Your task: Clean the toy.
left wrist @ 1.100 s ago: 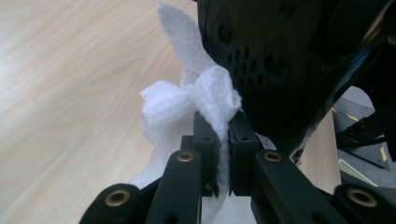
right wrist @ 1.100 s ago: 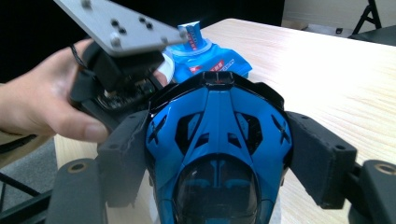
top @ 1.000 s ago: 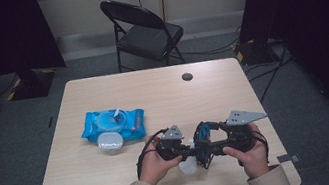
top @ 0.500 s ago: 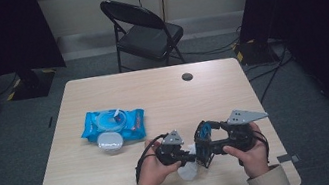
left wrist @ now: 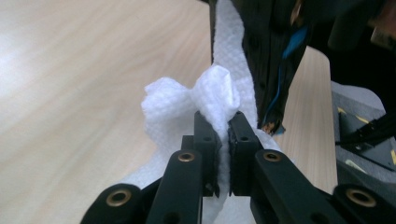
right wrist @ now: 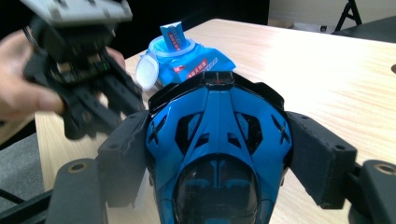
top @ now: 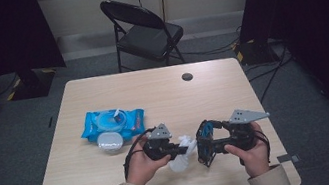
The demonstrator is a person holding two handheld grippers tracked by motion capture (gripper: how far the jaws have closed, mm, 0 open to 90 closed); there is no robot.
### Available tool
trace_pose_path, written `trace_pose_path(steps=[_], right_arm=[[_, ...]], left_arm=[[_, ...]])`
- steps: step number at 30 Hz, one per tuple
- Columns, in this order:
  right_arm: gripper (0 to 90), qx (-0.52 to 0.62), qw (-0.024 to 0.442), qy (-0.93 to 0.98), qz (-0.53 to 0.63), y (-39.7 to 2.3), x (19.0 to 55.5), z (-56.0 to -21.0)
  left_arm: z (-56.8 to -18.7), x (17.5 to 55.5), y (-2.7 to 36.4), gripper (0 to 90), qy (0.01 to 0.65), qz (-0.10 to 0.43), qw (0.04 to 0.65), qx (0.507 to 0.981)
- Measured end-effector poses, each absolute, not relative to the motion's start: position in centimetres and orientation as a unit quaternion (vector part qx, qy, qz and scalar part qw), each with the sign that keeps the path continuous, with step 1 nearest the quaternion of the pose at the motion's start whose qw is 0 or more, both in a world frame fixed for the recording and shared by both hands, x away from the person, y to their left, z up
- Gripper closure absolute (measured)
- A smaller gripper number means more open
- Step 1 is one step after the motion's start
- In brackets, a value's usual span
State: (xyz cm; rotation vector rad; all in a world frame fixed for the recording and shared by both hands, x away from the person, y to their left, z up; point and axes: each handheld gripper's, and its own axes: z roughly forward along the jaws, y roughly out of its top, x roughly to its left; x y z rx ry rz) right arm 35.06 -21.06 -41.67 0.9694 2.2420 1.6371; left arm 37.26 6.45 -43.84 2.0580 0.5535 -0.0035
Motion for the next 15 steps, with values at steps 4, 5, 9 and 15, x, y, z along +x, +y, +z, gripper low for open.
trace_pose_path(steps=[4, 5, 9, 15], right_arm=[[26.6, 0.327, 0.100, 0.761, 0.551, -20.9, 35.1, -41.8], [26.6, 0.327, 0.100, 0.761, 0.552, -20.9, 35.0, -41.9], [26.6, 0.327, 0.097, 0.762, 0.550, -20.8, 35.1, -42.0], [26.6, 0.328, 0.096, 0.762, 0.550, -21.1, 35.2, -42.1]], left_arm=[[-42.3, 37.6, 7.0, 84.9, 0.229, 0.006, 0.498, 0.836], [-42.0, 37.7, 7.0, 84.9, 0.228, 0.010, 0.500, 0.836], [-40.6, 38.0, 7.2, 84.9, 0.224, 0.018, 0.507, 0.832], [-39.3, 38.0, 7.4, 84.9, 0.217, 0.025, 0.513, 0.830]])
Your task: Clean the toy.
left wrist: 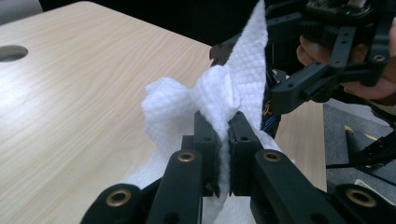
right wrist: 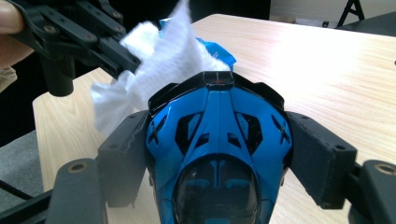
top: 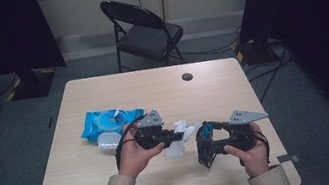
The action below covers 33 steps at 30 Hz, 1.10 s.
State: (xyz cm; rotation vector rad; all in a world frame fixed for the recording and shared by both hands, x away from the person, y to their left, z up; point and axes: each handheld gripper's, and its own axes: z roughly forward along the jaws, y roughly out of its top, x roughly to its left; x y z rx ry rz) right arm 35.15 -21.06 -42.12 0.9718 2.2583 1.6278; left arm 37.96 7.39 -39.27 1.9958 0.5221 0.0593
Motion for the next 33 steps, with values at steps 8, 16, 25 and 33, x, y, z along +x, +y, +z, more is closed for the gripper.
trace_pose_path(steps=[8, 16, 25, 33], right_arm=[[26.6, 0.324, 0.092, 0.765, 0.548, -20.7, 35.1, -42.3], [26.6, 0.312, 0.090, 0.769, 0.550, -20.2, 34.8, -42.0], [26.6, 0.308, 0.088, 0.770, 0.552, -20.0, 34.7, -41.9], [26.6, 0.304, 0.087, 0.771, 0.552, -19.8, 34.6, -41.9]], left_arm=[[-38.2, 38.1, 7.1, 84.9, 0.216, 0.025, 0.534, 0.817], [-39.2, 38.4, 5.5, 84.9, 0.210, 0.018, 0.520, 0.827], [-40.1, 38.6, 4.5, 84.7, 0.206, 0.013, 0.514, 0.832], [-40.9, 38.6, 4.1, 84.7, 0.211, 0.009, 0.510, 0.834]])
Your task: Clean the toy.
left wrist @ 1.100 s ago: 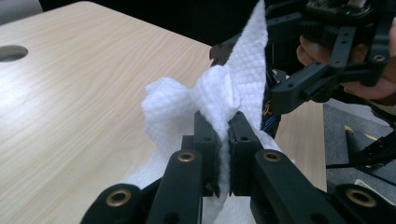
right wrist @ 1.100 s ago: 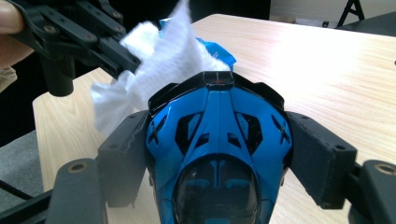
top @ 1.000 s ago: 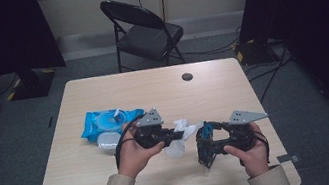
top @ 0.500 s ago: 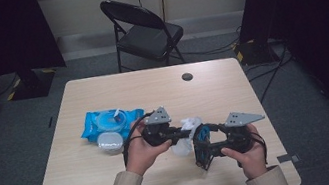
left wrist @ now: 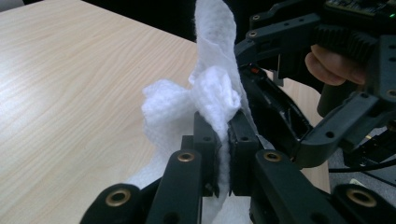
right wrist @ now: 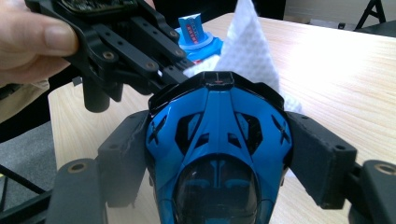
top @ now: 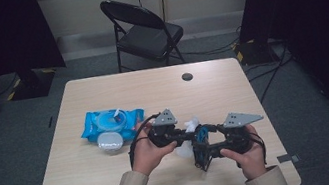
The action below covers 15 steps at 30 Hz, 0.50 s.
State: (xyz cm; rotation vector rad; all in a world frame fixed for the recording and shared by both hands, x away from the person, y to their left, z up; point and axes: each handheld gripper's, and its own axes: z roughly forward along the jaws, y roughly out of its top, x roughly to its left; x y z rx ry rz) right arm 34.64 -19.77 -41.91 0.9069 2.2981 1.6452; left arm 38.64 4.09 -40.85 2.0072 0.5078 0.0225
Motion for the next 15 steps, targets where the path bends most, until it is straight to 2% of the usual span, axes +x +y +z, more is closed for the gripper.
trace_pose_path(steps=[15], right_arm=[[26.6, 0.301, 0.083, 0.767, 0.561, -20.1, 34.6, -41.5]], left_arm=[[-43.3, 38.7, 3.0, 84.5, 0.212, -0.004, 0.498, 0.841]])
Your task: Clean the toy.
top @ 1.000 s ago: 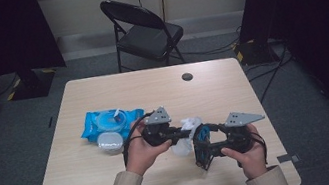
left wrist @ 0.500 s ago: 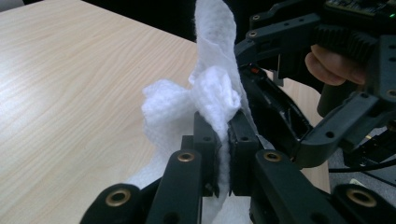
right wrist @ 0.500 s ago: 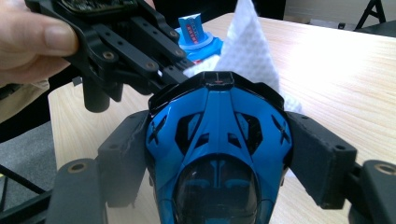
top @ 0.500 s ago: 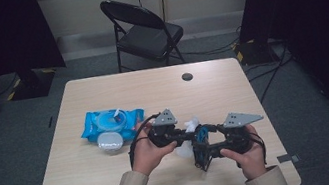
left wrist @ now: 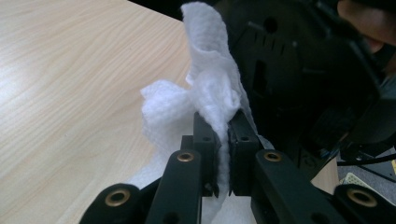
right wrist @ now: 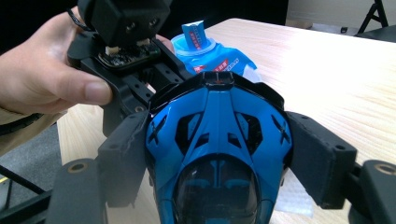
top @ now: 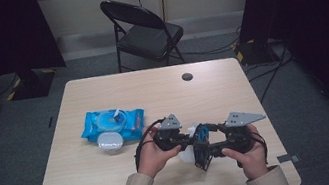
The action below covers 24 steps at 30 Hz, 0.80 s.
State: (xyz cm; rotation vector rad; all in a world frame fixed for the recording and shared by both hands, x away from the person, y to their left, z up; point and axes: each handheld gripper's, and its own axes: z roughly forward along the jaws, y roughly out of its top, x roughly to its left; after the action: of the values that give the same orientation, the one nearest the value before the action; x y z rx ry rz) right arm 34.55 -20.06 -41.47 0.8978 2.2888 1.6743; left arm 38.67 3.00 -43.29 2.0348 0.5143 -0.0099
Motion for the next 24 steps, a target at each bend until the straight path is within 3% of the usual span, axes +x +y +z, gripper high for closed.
trace_pose_path(steps=[24], right_arm=[[26.6, 0.310, 0.088, 0.761, 0.563, -20.5, 34.8, -41.4]], left_arm=[[-46.0, 37.6, 3.0, 84.6, 0.209, -0.021, 0.470, 0.858]])
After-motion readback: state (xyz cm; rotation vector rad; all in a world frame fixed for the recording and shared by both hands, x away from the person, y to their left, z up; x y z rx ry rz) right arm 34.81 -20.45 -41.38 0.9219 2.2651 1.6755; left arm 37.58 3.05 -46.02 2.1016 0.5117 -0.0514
